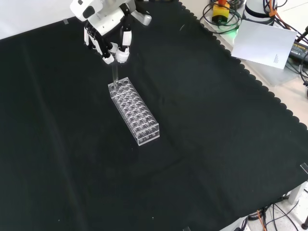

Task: Put the test tube back in the rack.

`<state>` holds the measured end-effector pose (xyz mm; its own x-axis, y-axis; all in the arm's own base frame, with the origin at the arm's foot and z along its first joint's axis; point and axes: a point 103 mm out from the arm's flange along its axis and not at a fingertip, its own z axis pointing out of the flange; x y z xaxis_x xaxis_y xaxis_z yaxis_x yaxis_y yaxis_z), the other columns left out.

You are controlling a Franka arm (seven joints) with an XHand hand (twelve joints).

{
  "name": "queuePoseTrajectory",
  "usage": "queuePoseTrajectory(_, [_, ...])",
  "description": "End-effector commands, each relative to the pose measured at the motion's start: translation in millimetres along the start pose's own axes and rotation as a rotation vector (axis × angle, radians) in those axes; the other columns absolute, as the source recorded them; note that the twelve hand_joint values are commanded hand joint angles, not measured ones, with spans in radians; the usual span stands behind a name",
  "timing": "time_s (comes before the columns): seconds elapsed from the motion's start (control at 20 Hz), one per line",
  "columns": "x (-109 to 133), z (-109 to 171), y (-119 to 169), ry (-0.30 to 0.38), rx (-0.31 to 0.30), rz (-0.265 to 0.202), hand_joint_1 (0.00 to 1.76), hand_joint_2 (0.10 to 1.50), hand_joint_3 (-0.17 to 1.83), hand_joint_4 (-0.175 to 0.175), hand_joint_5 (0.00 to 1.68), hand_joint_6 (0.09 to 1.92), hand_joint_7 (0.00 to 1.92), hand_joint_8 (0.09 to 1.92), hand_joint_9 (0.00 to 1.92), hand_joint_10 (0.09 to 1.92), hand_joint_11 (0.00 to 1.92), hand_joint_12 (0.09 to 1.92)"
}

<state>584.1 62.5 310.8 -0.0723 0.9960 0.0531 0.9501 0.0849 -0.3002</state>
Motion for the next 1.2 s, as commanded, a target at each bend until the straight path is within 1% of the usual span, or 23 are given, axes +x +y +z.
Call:
queuePoseTrajectory(0.05, [-10, 3, 1, 0.000, 0.015, 0.010, 1.43, 0.82, 0.23, -0.175, 1.42, 0.22, 1.74, 0.42, 1.42, 0.29, 0.97, 1.14])
queuePoseTrajectory(0.45, [-14, 11, 2, 0.023, 0.046, 0.014, 1.43, 0.82, 0.23, -0.175, 1.42, 0.22, 1.74, 0.43, 1.42, 0.29, 0.97, 1.14])
queuePoseTrajectory(1.2, [-8, 30, 9, 0.026, 0.092, 0.002, 1.43, 0.82, 0.23, -0.175, 1.42, 0.23, 1.74, 0.43, 1.42, 0.29, 0.96, 1.15])
